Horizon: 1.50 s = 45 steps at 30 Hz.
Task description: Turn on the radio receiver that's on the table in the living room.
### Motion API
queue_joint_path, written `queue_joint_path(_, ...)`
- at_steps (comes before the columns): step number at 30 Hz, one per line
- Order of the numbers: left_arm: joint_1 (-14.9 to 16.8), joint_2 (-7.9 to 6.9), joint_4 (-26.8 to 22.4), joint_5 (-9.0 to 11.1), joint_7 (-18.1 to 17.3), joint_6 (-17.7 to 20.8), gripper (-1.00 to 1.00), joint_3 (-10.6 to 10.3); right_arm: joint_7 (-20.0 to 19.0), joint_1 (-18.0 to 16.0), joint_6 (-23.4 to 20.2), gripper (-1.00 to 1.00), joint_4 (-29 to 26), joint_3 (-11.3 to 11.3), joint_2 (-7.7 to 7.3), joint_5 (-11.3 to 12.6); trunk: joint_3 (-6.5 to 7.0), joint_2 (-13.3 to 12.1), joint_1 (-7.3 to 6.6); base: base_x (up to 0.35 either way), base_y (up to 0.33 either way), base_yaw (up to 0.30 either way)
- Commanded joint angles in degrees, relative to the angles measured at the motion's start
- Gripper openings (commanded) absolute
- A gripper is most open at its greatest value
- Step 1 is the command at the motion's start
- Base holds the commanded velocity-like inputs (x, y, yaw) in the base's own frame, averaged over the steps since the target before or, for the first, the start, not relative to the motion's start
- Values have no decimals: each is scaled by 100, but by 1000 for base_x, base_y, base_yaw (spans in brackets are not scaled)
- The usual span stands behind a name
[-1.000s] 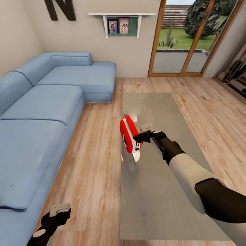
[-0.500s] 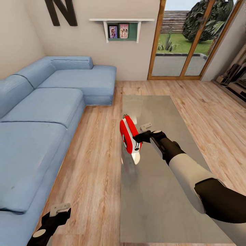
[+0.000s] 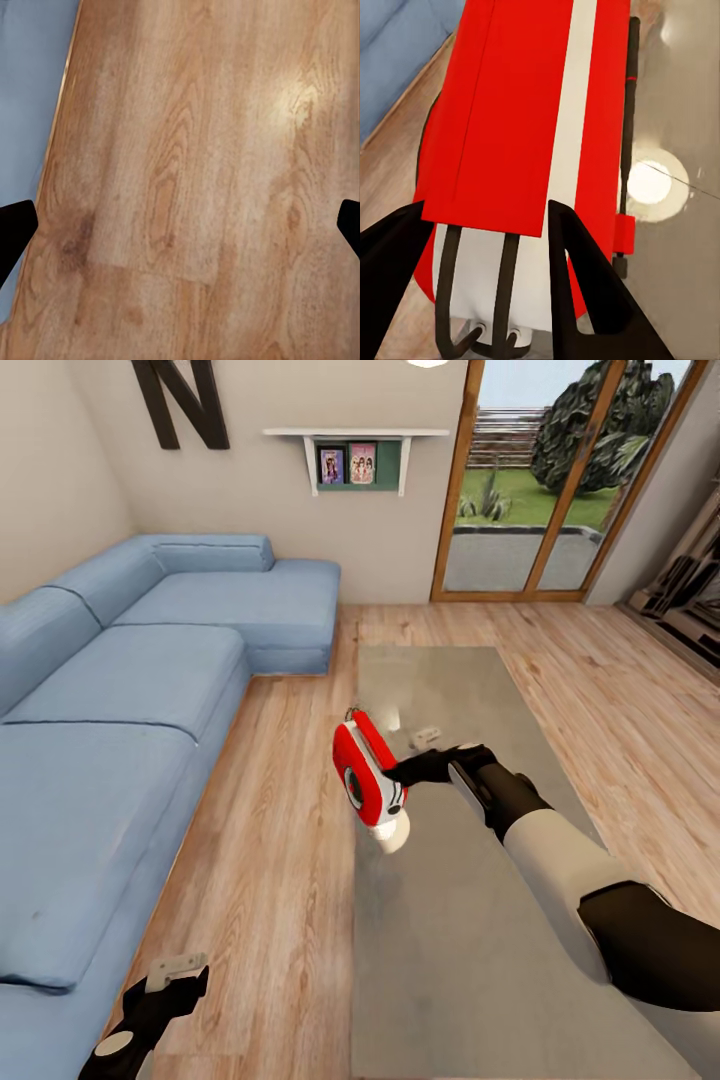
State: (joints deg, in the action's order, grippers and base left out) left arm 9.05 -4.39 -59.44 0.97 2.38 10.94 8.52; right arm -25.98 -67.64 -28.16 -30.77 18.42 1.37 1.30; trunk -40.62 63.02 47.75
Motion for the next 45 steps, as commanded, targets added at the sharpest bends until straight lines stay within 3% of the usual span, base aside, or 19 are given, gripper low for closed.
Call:
queue_joint_path(1, 0, 0, 0, 0, -1, -2, 100, 0, -354, -3, 13, -100, -9, -17, -132, -1, 2, 0, 0, 0, 0, -7)
queue_joint_path(3, 0, 0, 0, 1, -1, -3, 100, 0, -674, -3, 8, -100, -16, -20, -280, -4, 4, 0, 0, 0, 0, -5)
queue_joint_path(4, 0, 3, 1, 6, -1, -4, 100, 1, -1165, -3, -62, -100, -56, -22, -508, -6, 4, 0, 0, 0, 0, -1)
queue_joint_path(5, 0, 6, 1, 4, -1, -6, 100, 1, -1462, -3, -161, -100, -107, -22, -600, -7, 4, 0, 0, 0, 0, 0)
queue_joint_path(9, 0, 8, -3, 13, -6, -20, 100, -4, -2582, -3, -574, -100, -179, -11, -815, -71, 4, 0, 0, 0, 0, 0)
queue_joint_path(10, 0, 8, -6, 16, -9, -19, 100, -14, -2694, -3, -585, -100, -180, -6, -836, -85, 4, 0, 0, 0, 0, 0)
queue_joint_path(11, 0, 7, -18, 24, -52, -15, 100, -117, -3184, -3, -610, -100, -178, 14, -916, -149, 4, 0, 0, 0, 0, 0)
queue_joint_path(12, 0, 3, -25, 29, -113, -14, -100, -243, -3575, -3, -613, -100, -169, 25, -982, -217, 4, 0, 0, 0, 0, 0)
queue_joint_path(17, 0, 25, -108, 44, -191, 25, -100, -704, -4218, -3, -572, -100, -133, 31, -1142, -539, 4, 0, 0, 0, 0, 0)
queue_joint_path(21, 0, 381, -471, 14, -185, 56, -100, -822, -4300, -3, -561, -100, -45, 30, -1163, -555, 4, 0, 0, 0, 0, 0)
queue_joint_path(23, 0, 607, -560, 0, -185, 124, -100, -1059, -4322, -3, -560, -100, 28, 30, -1165, -556, 4, 0, 0, 0, 0, 0)
queue_joint_path(24, 11, 834, -758, -93, -177, 408, -100, -1385, -4351, -3, -560, -100, 53, 30, -1165, -554, 4, 0, 0, 0, 0, 0)
queue_joint_path(27, 122, 1386, -1132, -714, -176, 1157, -100, -1801, -4480, -3, -559, -100, 81, 35, -1165, -553, 4, 0, 0, 0, 0, 0)
queue_joint_path(28, 229, 1439, -1293, -1176, -189, 1498, -100, -1899, -4531, -3, -559, -100, 89, 36, -1166, -557, 4, 0, 0, 0, 0, 0)
queue_joint_path(29, 357, 1439, -1413, -1491, -206, 1737, -100, -2001, -4561, -3, -559, -100, 95, 36, -1166, -559, 4, 0, 0, 0, 0, 0)
queue_joint_path(33, 794, 1439, -1515, -1754, -292, 2194, -100, -2194, -4587, -3, -559, -100, 105, 35, -1164, -561, 4, 0, 0, 0, 0, 0)
queue_joint_path(36, 1072, 1439, -1755, -1682, -372, 2526, -100, -2240, -4591, -3, -554, -100, 106, 38, -1164, -565, 4, 0, 0, 0, 0, 0)
queue_joint_path(39, 1333, 1439, -1918, -1179, -499, 2894, -100, -2274, -4592, -3, -551, -100, 107, 39, -1158, -588, 4, 0, 0, 0, 0, 0)
queue_joint_path(45, 1718, 1439, -1636, -831, -555, 2980, -100, -2633, -4592, -3, -551, -100, 107, 43, -1150, -613, 4, 0, 0, 0, 0, 0)
